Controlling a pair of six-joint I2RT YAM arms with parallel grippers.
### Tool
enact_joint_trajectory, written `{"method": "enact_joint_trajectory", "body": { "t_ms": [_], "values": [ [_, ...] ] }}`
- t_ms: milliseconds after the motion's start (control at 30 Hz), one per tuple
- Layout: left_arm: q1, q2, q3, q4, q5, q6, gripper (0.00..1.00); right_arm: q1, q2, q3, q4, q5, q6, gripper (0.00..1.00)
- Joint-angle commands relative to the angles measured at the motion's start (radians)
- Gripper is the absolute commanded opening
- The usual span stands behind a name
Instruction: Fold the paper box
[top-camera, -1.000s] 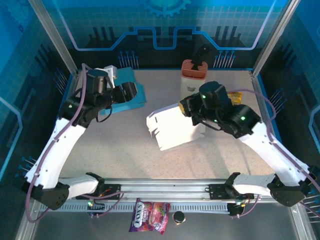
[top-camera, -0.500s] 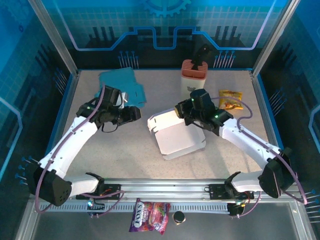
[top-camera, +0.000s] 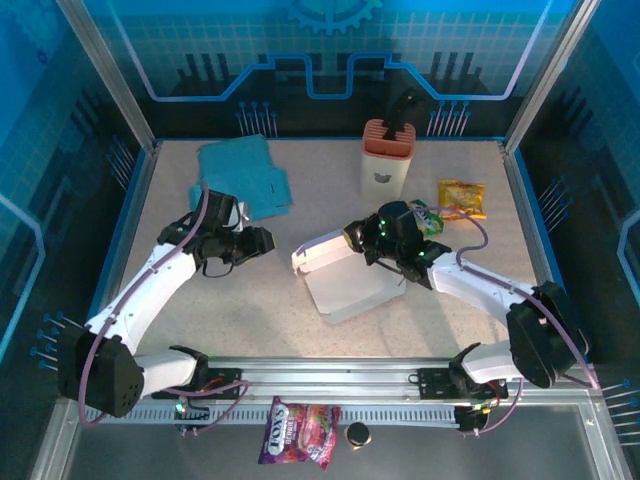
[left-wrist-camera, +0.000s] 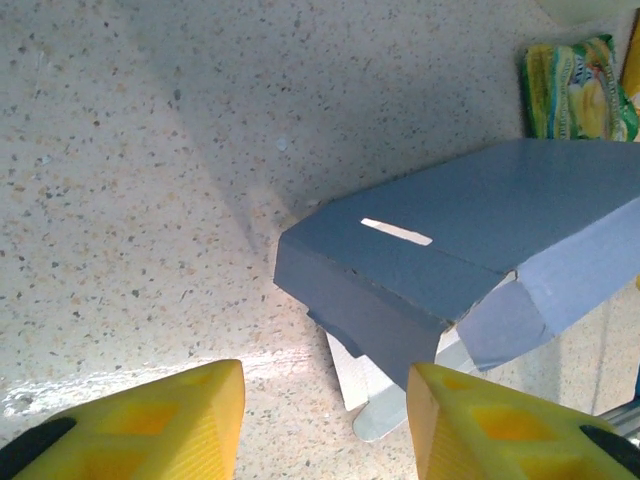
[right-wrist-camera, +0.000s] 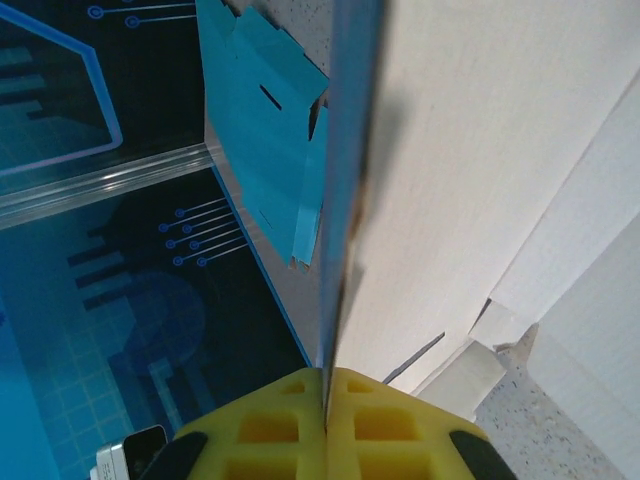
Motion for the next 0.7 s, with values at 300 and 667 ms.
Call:
{"method": "enact_joint_trajectory", "body": {
  "t_ms": [300,667],
  "values": [
    [0.073,-0.065,-0.135,0.118,0.035,0.058,0.36,0.024,0.115,-0.069,0.327,-0.054,-0.073,0.0],
    [0.055,-0.087,-0.311,0.372,0.068,0.158,0.26,-0.014,0.238,-0.038,0.451,-0.186,-0.107,0.0]
  ]
}}
